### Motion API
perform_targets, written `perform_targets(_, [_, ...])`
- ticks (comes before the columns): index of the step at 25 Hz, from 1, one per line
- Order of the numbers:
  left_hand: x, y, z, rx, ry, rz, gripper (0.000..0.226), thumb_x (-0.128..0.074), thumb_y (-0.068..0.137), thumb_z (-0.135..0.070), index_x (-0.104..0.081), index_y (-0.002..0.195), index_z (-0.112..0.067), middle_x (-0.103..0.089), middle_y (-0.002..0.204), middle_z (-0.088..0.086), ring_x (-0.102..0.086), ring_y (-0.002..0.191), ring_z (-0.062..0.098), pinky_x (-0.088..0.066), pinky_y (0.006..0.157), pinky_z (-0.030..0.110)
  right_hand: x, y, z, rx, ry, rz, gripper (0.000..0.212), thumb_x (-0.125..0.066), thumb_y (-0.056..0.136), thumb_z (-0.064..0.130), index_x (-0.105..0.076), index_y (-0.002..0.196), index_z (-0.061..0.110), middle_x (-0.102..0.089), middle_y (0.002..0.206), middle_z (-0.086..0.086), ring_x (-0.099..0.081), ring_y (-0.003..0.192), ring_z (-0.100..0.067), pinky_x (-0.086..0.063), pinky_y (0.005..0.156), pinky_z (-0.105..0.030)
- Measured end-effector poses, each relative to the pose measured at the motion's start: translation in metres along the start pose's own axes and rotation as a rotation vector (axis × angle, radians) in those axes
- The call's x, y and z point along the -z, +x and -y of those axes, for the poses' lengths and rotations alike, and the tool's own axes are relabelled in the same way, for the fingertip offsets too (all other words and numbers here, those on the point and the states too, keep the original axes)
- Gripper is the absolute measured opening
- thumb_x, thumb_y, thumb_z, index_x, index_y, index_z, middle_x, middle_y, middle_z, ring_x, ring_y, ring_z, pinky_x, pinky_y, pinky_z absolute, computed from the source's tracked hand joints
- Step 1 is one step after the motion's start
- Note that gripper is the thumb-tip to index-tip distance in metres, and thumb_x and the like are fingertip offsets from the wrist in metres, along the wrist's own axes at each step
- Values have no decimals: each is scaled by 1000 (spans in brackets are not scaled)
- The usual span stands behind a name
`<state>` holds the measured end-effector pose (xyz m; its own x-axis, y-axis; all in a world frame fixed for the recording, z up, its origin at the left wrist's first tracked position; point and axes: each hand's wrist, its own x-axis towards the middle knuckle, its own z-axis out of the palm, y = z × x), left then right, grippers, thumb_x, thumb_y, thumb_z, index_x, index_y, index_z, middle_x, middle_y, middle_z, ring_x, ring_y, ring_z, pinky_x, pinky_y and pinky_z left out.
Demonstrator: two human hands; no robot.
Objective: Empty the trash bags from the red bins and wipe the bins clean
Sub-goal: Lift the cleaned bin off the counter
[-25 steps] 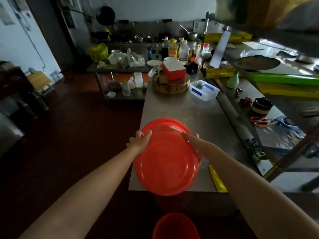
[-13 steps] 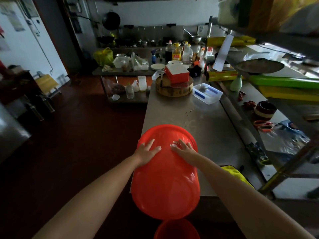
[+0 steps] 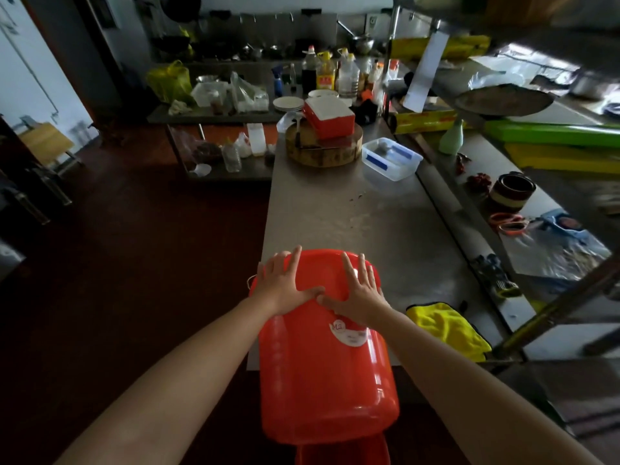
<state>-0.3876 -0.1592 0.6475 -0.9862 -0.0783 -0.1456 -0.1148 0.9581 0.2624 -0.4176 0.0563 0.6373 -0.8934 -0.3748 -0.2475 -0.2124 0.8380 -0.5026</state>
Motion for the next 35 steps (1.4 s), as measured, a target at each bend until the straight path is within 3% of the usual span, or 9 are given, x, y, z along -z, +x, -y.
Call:
perform_targets(2, [7, 5, -4, -9, -47, -40, 113, -42, 67, -95, -19, 155, -29, -37, 151, 10, -35, 140, 32, -30, 116, 49, -1, -3, -7, 32, -16, -69, 112, -42, 60, 102, 24, 142, 63, 17, 167, 5, 4, 154, -32, -16, 121, -61])
perform_targets(5, [18, 9, -9, -46, -283, 134, 68, -73, 73, -71, -59, 123, -27, -66, 115, -3, -64, 107, 20, -52, 89, 35, 6, -5, -22, 53, -115, -229, 96, -29, 70, 99, -9, 152, 52, -21, 161, 4, -21, 146, -33, -24, 119, -56])
perform_targets(8, [8, -4, -30, -110, -362, 227, 28, -81, 79, -46, -61, 85, -27, -66, 84, -8, -66, 85, 18, -45, 64, 25, 13, -6, -37, 24, -138, -233, 77, -11, 83, 89, -32, 146, 50, -40, 152, 9, -32, 138, -30, -27, 115, -50])
perform_targets(12, [-7, -28, -57, -169, -398, 174, 24, -78, 83, -41, -57, 82, -28, -65, 83, -7, -64, 81, 17, -48, 69, 31, 30, -6, -50, 5, -99, -202, 64, -12, 95, 71, -56, 133, 44, -52, 145, 11, -39, 134, -26, -28, 109, -44])
perform_targets(15, [-6, -50, -61, -255, -310, 208, 28, -77, 84, -41, -53, 84, -28, -58, 83, -12, -57, 77, 13, -42, 68, 29, 45, 1, -54, -97, 113, -13, 45, -45, 102, 52, -55, 141, 32, -52, 148, -1, -47, 134, -27, -37, 111, -39])
perform_targets(17, [-5, -72, -72, -321, -224, 210, 28, -76, 84, -42, -55, 91, -26, -55, 88, -13, -53, 80, 11, -38, 70, 27, 51, 0, -55, -166, 233, 117, 56, -62, 98, 36, -45, 149, 22, -55, 144, -11, -57, 125, -27, -46, 103, -34])
perform_targets(25, [-33, -178, -122, -603, 131, 63, 34, -67, 90, -44, -61, 106, -15, -58, 101, -4, -58, 92, 18, -46, 82, 36, 45, -41, -118, -246, 65, 67, 85, -74, 88, 29, -26, 156, 10, -54, 139, -25, -58, 123, -38, -49, 93, -35])
perform_targets(32, [-87, -234, -119, -831, 279, 8, 22, -63, 95, -37, -62, 103, -17, -59, 97, -4, -55, 80, 16, -49, 70, 31, 36, -86, -168, -358, 430, -154, 33, -76, 85, 32, -69, 108, 9, -70, 95, -15, -67, 91, -31, -52, 79, -37])
perform_targets(35, [-114, -247, -116, -809, 338, 110, 27, -52, 101, -37, -60, 114, -14, -60, 109, 1, -57, 89, 21, -50, 79, 36, 40, -109, -171, -286, 434, -198, 33, -74, 88, 34, -58, 67, 14, -57, 70, -9, -55, 71, -25, -41, 65, -35])
